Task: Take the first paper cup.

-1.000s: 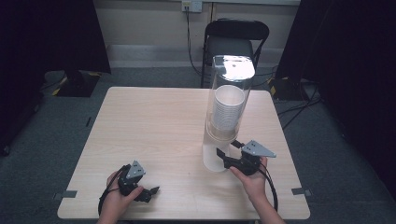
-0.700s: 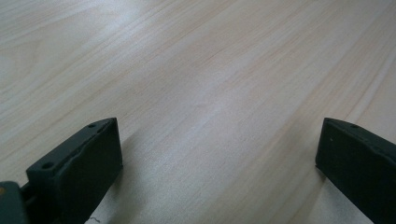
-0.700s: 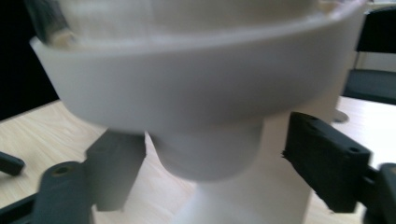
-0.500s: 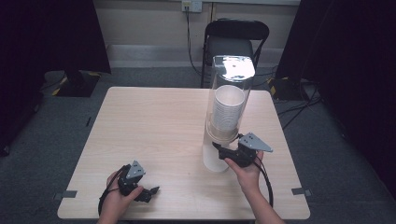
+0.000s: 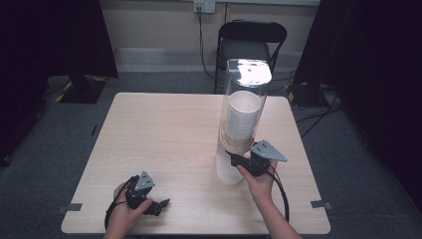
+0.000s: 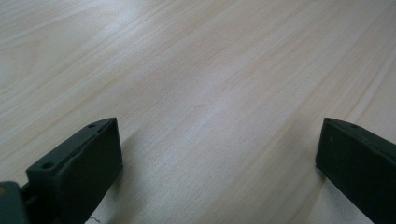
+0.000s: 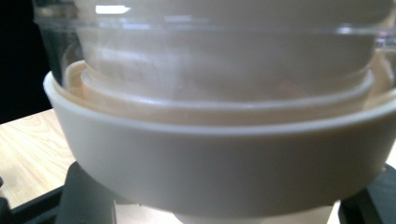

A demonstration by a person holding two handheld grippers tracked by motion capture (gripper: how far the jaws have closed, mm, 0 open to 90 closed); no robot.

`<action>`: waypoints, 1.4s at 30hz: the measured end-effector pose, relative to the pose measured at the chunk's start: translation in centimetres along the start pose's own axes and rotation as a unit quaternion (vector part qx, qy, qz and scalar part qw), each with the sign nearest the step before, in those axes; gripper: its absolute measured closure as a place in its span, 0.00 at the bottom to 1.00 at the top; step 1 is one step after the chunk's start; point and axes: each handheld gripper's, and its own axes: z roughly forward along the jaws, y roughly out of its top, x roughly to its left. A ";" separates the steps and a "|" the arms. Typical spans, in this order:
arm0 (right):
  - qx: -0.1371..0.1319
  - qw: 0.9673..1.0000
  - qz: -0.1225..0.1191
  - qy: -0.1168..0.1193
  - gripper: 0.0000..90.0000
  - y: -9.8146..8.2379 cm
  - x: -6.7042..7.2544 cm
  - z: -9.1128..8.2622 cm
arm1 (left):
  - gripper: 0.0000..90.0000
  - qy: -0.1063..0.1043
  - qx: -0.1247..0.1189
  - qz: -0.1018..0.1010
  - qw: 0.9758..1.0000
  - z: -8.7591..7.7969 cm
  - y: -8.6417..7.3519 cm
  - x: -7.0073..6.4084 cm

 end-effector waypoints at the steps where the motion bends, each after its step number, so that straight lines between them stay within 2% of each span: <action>1: -0.002 1.000 0.000 -0.003 0.35 0.0 0.1 0.0 | 0.00 0.000 0.000 0.000 1.000 0.0 0.0 0.0; 4: -0.009 1.000 0.003 -0.002 0.36 -0.3 0.1 0.0 | 0.00 0.000 0.001 0.002 1.000 0.0 0.0 0.0; 12: -0.001 1.000 -0.004 -0.002 0.36 -0.4 0.2 0.1 | 0.00 0.001 0.001 0.002 1.000 0.0 0.0 0.0; 16: 0.004 1.000 0.005 -0.001 0.37 -0.5 0.3 0.3 | 0.00 0.000 0.004 0.004 1.000 -0.1 0.0 0.0; 19: 0.007 1.000 -0.006 0.001 0.37 -0.6 0.1 0.3 | 0.00 0.001 0.003 0.003 1.000 0.0 0.0 0.0; 22: 0.009 1.000 0.001 0.005 0.38 -0.7 0.1 0.3 | 0.00 0.001 0.003 0.003 1.000 0.0 0.0 0.0; 29: 0.015 1.000 -0.012 0.004 0.39 -1.2 0.1 0.4 | 0.00 0.002 0.002 0.004 1.000 0.0 0.0 0.0; 33: 0.026 1.000 -0.008 0.007 0.40 -1.5 -0.1 0.4 | 0.00 0.002 0.002 0.004 1.000 -0.1 0.0 0.0; 42: 0.032 0.999 -0.001 0.007 0.41 -1.8 0.0 0.5 | 0.00 0.002 0.002 0.003 1.000 0.0 0.0 0.0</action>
